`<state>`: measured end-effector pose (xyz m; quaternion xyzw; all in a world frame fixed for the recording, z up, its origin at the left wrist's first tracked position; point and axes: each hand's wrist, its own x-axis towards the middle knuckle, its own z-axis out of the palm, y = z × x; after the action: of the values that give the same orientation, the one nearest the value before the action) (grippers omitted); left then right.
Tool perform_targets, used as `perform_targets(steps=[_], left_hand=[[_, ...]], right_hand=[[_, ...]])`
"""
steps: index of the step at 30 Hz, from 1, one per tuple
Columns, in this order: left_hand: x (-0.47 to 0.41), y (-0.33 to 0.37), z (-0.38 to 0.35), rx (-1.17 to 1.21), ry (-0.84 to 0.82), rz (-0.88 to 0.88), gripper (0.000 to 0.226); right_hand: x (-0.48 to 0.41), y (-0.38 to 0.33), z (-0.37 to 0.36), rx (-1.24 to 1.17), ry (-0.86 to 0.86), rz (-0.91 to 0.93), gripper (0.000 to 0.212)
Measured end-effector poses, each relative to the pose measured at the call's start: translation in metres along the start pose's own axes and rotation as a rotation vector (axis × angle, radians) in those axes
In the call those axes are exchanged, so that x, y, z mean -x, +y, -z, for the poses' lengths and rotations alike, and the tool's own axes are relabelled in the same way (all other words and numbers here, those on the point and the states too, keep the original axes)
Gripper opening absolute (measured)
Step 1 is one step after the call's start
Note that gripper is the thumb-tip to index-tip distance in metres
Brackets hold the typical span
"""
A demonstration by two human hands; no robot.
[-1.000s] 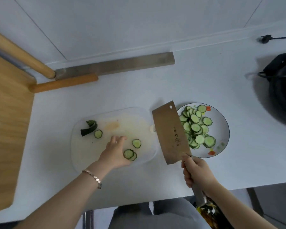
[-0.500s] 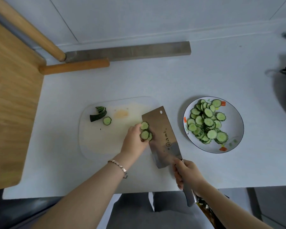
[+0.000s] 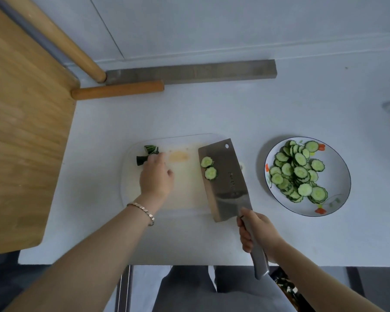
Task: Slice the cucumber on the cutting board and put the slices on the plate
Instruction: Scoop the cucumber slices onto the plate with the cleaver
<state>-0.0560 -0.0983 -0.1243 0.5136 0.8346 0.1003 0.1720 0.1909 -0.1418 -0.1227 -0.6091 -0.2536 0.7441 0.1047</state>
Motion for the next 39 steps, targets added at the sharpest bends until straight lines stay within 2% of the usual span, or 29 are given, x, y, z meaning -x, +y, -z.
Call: perform_targets(steps=[2, 4, 6, 9, 12, 17, 20, 26, 30, 34, 37, 39], left_hand=[[-0.01, -0.015, 0.004, -0.165, -0.124, -0.018, 0.035], [-0.017, -0.02, 0.004, -0.202, -0.176, -0.062, 0.032], [-0.022, -0.02, 0.003, -0.134, -0.184, -0.022, 0.03], [-0.021, -0.012, 0.0, -0.026, -0.205, 0.061, 0.038], [-0.011, 0.003, -0.007, 0.048, -0.252, 0.035, 0.047], [0.001, 0.031, -0.013, 0.329, -0.269, -0.012, 0.033], [0.004, 0.037, -0.013, 0.347, -0.25, -0.116, 0.024], [0.004, 0.071, -0.003, 0.326, -0.151, -0.406, 0.031], [0.01, 0.129, -0.003, 0.266, -0.058, -0.719, 0.041], [0.021, 0.208, -0.017, 0.201, -0.041, -0.982, 0.036], [0.03, 0.249, -0.03, 0.174, -0.053, -1.062, 0.025], [0.032, 0.253, -0.038, 0.158, -0.095, -1.067, 0.02]], right_hand=[[-0.005, -0.004, -0.006, 0.012, -0.009, 0.004, 0.034], [-0.008, -0.006, -0.012, 0.033, -0.019, 0.001, 0.034], [-0.012, -0.008, -0.017, 0.051, -0.02, -0.006, 0.033], [-0.014, -0.007, -0.022, 0.065, -0.021, -0.016, 0.031], [-0.015, -0.006, -0.025, 0.084, -0.029, -0.012, 0.033], [-0.01, -0.005, -0.023, 0.098, -0.025, -0.014, 0.032], [-0.002, -0.009, -0.018, 0.059, 0.009, -0.002, 0.031], [0.032, -0.021, 0.019, -0.002, 0.175, 0.097, 0.031], [0.058, -0.026, 0.059, 0.07, 0.324, 0.198, 0.033], [0.082, -0.026, 0.092, 0.151, 0.458, 0.251, 0.033], [0.097, -0.022, 0.113, 0.132, 0.528, 0.265, 0.034], [0.099, -0.02, 0.119, 0.101, 0.551, 0.26, 0.033]])
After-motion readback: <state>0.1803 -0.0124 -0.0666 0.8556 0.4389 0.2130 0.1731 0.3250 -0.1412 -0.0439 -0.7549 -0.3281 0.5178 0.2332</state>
